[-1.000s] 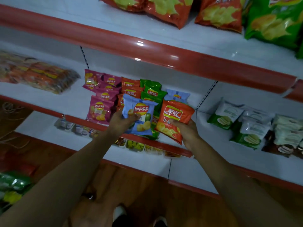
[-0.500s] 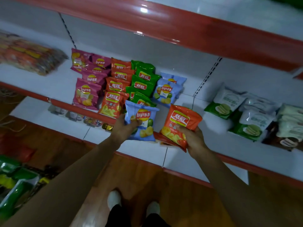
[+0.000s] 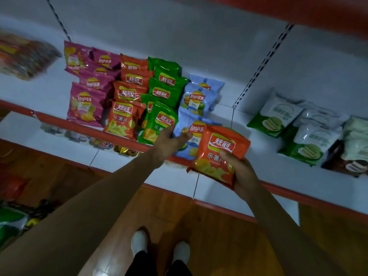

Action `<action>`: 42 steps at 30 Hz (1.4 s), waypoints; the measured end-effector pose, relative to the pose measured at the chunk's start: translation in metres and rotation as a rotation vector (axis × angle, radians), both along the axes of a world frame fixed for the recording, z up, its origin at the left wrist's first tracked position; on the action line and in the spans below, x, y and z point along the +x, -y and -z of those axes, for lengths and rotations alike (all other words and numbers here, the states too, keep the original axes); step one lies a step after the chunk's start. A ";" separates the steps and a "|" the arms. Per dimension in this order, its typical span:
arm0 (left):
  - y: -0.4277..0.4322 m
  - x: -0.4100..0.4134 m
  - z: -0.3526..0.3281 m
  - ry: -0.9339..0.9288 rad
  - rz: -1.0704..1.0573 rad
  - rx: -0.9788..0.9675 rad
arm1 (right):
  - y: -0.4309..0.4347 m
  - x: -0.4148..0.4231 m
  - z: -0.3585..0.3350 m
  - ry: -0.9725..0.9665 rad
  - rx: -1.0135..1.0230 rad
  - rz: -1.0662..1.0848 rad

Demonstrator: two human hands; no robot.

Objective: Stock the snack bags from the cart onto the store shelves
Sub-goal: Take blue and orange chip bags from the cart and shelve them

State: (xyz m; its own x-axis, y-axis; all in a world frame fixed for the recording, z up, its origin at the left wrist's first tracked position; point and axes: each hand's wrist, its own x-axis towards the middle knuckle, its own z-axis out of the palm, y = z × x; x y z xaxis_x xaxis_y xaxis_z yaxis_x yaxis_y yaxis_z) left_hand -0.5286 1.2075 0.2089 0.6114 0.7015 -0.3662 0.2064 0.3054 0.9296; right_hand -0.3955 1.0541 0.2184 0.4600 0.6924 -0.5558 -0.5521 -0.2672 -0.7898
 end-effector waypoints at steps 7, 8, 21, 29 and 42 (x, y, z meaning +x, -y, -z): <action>-0.002 0.018 0.021 0.030 0.042 -0.029 | -0.027 0.010 0.014 -0.013 0.028 -0.069; -0.002 0.020 0.022 0.043 0.052 -0.029 | -0.029 0.013 0.014 -0.024 0.035 -0.099; 0.034 0.012 0.027 0.173 -0.129 0.154 | -0.051 0.002 0.007 0.287 -0.023 -0.165; 0.032 -0.015 0.030 0.191 -0.450 0.041 | -0.070 0.050 0.040 0.476 0.069 0.134; 0.047 -0.095 0.063 0.168 -0.350 -0.322 | -0.141 0.054 0.090 0.366 0.123 0.351</action>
